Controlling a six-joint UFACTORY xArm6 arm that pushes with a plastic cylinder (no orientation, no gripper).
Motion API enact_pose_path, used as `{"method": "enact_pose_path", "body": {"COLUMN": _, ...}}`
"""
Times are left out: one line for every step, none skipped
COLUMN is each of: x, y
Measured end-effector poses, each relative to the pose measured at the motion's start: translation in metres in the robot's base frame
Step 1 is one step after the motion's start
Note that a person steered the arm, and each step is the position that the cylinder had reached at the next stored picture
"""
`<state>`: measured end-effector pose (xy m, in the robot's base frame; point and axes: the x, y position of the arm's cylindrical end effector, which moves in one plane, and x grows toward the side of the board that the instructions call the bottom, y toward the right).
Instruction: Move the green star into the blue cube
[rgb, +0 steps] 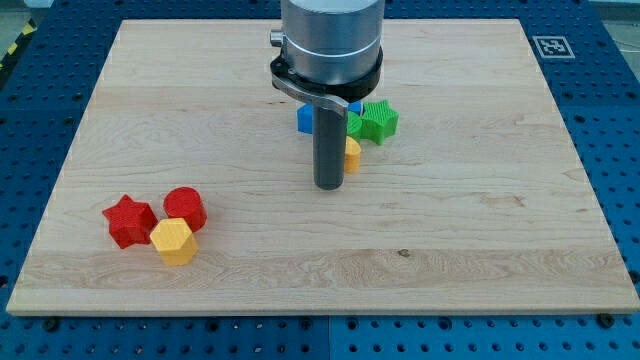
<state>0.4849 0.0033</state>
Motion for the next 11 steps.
{"method": "enact_pose_path", "body": {"x": 0.003, "y": -0.028}}
{"method": "enact_pose_path", "body": {"x": 0.003, "y": -0.057}}
{"method": "enact_pose_path", "body": {"x": 0.007, "y": -0.037}}
{"method": "enact_pose_path", "body": {"x": 0.039, "y": 0.014}}
{"method": "enact_pose_path", "body": {"x": 0.046, "y": 0.072}}
{"method": "enact_pose_path", "body": {"x": 0.026, "y": 0.094}}
{"method": "enact_pose_path", "body": {"x": 0.0, "y": 0.094}}
{"method": "enact_pose_path", "body": {"x": -0.024, "y": 0.094}}
{"method": "enact_pose_path", "body": {"x": -0.045, "y": 0.094}}
{"method": "enact_pose_path", "body": {"x": -0.062, "y": 0.094}}
{"method": "enact_pose_path", "body": {"x": -0.066, "y": 0.097}}
